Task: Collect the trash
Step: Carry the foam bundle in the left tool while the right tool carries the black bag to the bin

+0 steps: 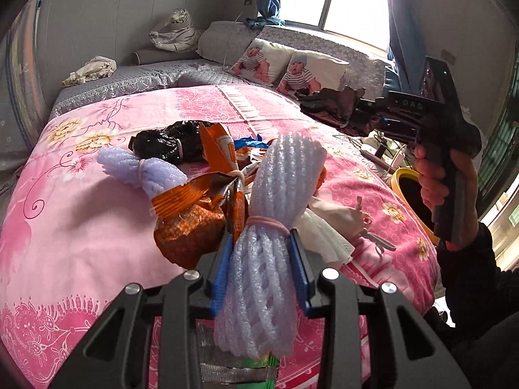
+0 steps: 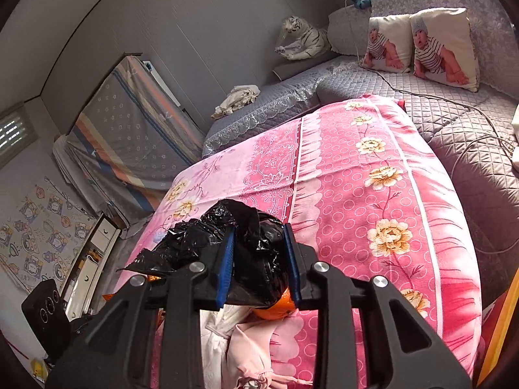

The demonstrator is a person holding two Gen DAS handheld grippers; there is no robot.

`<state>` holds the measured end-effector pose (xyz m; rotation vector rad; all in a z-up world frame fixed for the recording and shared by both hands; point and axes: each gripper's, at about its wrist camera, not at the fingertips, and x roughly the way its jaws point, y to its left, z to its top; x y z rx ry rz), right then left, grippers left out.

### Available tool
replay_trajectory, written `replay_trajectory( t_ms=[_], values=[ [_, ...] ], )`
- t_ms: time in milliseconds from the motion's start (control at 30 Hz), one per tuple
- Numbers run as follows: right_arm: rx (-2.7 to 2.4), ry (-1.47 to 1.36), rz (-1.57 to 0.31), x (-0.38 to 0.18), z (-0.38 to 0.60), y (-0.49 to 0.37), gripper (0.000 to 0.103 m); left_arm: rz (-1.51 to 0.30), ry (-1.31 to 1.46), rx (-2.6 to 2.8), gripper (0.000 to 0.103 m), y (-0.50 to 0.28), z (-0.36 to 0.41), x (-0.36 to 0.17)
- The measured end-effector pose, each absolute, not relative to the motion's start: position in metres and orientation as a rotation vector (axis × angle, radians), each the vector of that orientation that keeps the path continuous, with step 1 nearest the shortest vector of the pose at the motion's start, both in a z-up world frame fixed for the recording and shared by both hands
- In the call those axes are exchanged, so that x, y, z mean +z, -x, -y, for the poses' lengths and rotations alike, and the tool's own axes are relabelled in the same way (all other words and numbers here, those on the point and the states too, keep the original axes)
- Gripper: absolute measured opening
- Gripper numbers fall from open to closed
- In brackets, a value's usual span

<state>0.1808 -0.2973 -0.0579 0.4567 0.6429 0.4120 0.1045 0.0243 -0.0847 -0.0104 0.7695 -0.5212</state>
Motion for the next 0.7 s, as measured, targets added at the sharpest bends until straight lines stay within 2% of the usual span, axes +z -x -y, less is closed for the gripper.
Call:
replay_trajectory(
  t_ms=[167, 400, 700],
  values=[
    [0.36, -0.535, -0.555, -0.041, 0.324, -0.144, 0.027, -0.676, 0.099, -0.534, 0.032, -0.093, -0.036, -0.067],
    [0.259, -0.505, -0.461, -0.024, 0.353, -0.098, 0.027, -0.574, 0.159, -0.565, 0.032, -0.079, -0.035, -0.05],
    [0.227, -0.525, -0.414, -0.013, 0.376, -0.073, 0.027, -0.577, 0.168, -0.609, 0.032, -0.076, -0.022, -0.05]
  ],
)
